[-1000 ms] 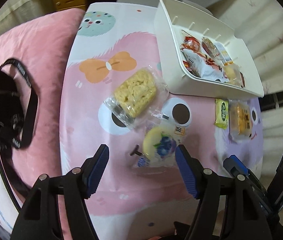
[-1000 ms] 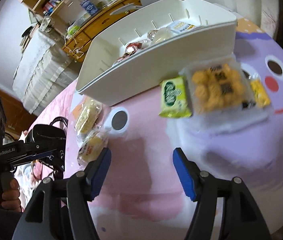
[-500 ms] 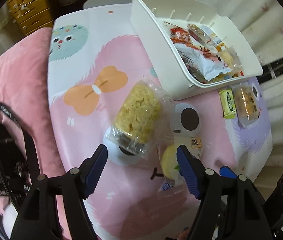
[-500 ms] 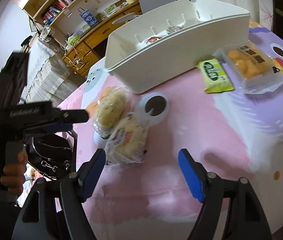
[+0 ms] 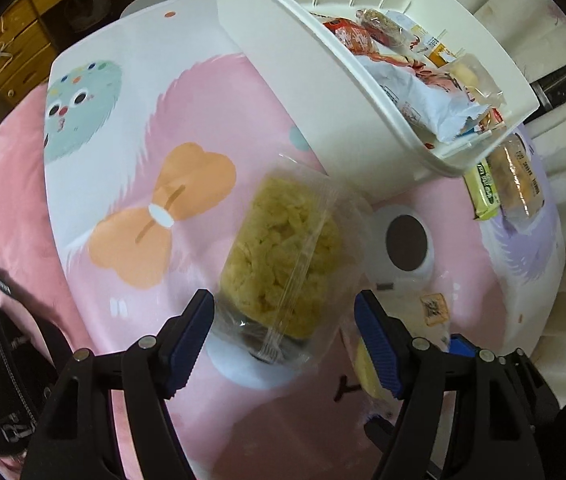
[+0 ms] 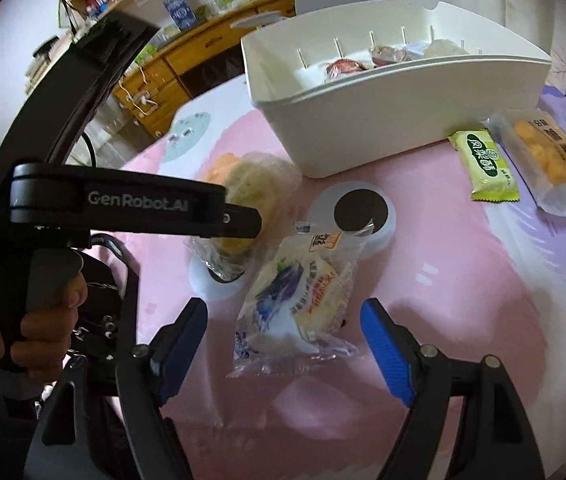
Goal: Organize snacks
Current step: 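Move both grippers toward the clear bag of crackers and blue-printed bun, then grasp the clear cracker bag with left gripper while right grasps the blue-printed bun bag, then carry both bags over the tray and open both grippers to drop them, then move both grippers down to the green packet and yellow-puff box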
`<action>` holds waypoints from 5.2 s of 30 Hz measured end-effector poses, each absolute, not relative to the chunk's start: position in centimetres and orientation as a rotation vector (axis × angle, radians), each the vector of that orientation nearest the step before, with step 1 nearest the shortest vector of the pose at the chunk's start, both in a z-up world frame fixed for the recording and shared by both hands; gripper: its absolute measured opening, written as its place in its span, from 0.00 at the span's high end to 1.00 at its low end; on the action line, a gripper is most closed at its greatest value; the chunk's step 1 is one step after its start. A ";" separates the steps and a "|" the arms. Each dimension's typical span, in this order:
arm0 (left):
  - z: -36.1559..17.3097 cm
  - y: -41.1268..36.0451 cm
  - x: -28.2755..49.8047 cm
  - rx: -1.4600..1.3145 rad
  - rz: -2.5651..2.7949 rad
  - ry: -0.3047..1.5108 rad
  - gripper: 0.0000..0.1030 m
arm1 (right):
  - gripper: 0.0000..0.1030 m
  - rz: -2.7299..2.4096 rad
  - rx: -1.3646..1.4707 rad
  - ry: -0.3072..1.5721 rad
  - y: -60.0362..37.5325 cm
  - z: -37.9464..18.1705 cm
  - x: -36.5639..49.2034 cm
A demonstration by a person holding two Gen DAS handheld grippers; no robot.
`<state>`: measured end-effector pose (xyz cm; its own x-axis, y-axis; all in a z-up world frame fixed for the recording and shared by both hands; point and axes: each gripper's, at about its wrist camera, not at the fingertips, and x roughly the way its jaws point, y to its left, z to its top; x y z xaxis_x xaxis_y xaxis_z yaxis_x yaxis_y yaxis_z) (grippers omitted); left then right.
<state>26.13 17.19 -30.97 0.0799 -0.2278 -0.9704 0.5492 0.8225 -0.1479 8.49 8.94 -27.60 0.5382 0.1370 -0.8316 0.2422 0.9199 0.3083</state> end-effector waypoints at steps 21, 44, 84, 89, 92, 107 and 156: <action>-32.1 18.5 26.2 0.186 -0.579 1.346 0.45 | 0.48 -0.021 0.238 1.167 10.1 -28.2 10.3; -25.4 21.0 14.2 0.096 -0.569 1.245 0.45 | 0.51 0.008 0.316 1.177 4.4 -25.5 4.8; -19.5 16.2 9.9 -0.172 -0.085 1.104 0.45 | 0.61 0.551 0.118 1.458 0.2 -29.2 9.4; -19.0 15.0 11.1 -0.164 -0.073 1.084 0.45 | 0.64 0.584 0.063 1.437 -0.8 -28.6 9.4; -18.7 13.9 12.0 -0.139 -0.073 1.064 0.45 | 0.64 0.579 0.073 1.427 -2.2 -28.0 9.5; -17.1 8.8 18.4 -0.090 -0.111 0.988 0.45 | 0.64 0.476 0.145 1.217 -11.1 -19.0 12.8; -25.0 2.4 18.1 -0.201 -0.181 1.238 0.22 | 0.06 0.197 0.195 1.078 -19.0 -20.6 11.9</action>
